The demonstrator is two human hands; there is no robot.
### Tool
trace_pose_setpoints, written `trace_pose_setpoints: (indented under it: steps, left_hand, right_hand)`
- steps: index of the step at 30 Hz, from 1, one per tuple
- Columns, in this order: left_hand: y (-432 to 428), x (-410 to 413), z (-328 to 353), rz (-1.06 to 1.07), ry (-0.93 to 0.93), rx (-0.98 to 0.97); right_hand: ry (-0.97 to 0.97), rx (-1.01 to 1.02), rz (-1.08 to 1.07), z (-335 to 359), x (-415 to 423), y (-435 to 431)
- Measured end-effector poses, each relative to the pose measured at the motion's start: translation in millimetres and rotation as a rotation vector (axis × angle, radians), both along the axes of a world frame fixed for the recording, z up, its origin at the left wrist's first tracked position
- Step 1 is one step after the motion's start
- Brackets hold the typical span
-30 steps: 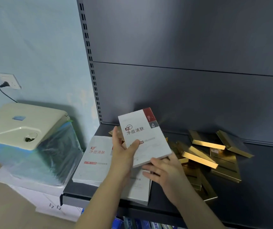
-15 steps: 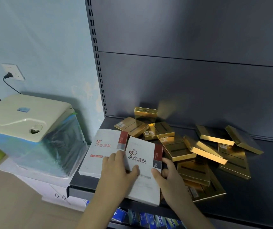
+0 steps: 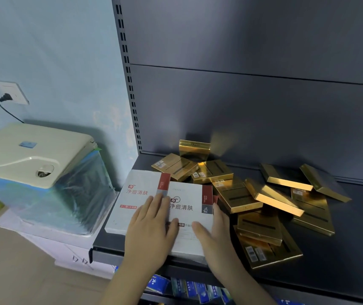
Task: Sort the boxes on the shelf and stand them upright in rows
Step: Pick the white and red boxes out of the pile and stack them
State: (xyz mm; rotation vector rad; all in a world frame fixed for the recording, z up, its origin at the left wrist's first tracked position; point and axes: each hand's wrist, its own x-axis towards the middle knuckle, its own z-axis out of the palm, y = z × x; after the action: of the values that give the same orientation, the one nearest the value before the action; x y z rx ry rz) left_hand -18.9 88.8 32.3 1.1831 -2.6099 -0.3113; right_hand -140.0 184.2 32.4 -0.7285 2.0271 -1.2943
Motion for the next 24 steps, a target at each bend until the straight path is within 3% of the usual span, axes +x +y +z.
trace_pose_setpoints:
  steps: [3,7,9,11,13,15,18,24]
  left_hand:
    - [-2,5,-2,-0.049,-0.029,-0.007]
    - [-9,20,12,-0.11,0.175,0.173]
    - [-24,35,16,0.055,0.4,0.241]
    - [-45,49,20,0.307,0.483,0.31]
    - [-57,55,21,0.377,0.55,0.638]
    - [-61,58,22,0.266,0.614,0.845]
    - [-66,66,20,0.135,0.586,0.874]
    - [-69,77,16,0.098,0.571,0.965]
  right_hand:
    - [-0.116,-0.092,0.14,-8,9,11]
    - [0.092,0.075,0.269,-9,8,26]
    - [0.179,0.129,0.233,-10,10,26]
    - [0.231,0.116,0.166,-13,11,19]
    - [0.201,0.117,0.105,-16,10,10]
    - [0.166,0.128,0.069,-17,6,1]
    - [0.131,0.159,0.075,-13,-1,-4]
    - [0.208,0.202,0.095,-4,-3,-5]
